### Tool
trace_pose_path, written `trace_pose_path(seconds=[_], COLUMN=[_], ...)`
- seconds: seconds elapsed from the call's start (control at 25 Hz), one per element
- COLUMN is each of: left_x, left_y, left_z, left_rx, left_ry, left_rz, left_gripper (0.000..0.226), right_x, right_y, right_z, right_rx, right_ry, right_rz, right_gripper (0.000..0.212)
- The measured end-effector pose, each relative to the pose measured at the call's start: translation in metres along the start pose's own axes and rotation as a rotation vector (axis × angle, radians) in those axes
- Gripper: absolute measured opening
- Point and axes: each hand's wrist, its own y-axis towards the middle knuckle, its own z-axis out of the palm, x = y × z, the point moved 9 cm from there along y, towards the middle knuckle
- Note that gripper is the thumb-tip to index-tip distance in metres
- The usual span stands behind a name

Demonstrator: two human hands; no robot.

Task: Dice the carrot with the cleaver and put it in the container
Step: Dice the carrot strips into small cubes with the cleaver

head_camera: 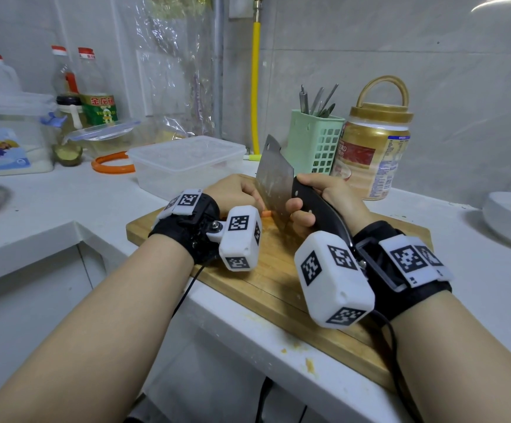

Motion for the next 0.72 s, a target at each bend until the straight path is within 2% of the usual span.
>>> trace_pose_path(seconds=[0.44, 0.6, 0.72], left_x=[0.011, 0.015, 0.014], left_y=[0.002, 0.002, 0.003], left_z=[-0.003, -0.007, -0.003], left_rx=[-0.033, -0.073, -0.029], left_ry=[-0.031, -0.075, -0.009], left_rz=[-0.048, -0.074, -0.066], left_gripper=[0.017, 0.010, 0.019], right_x=[0.000, 0.000, -0.001], right_y=[0.002, 0.006, 0.010], right_z=[0.001, 0.003, 0.003], right_rx=[-0.025, -0.072, -0.094], right_ry=[-0.064, -0.149, -0.150], right_rz=[0.051, 0.034, 0.001], right_gripper=[0.018, 0.021, 0.023])
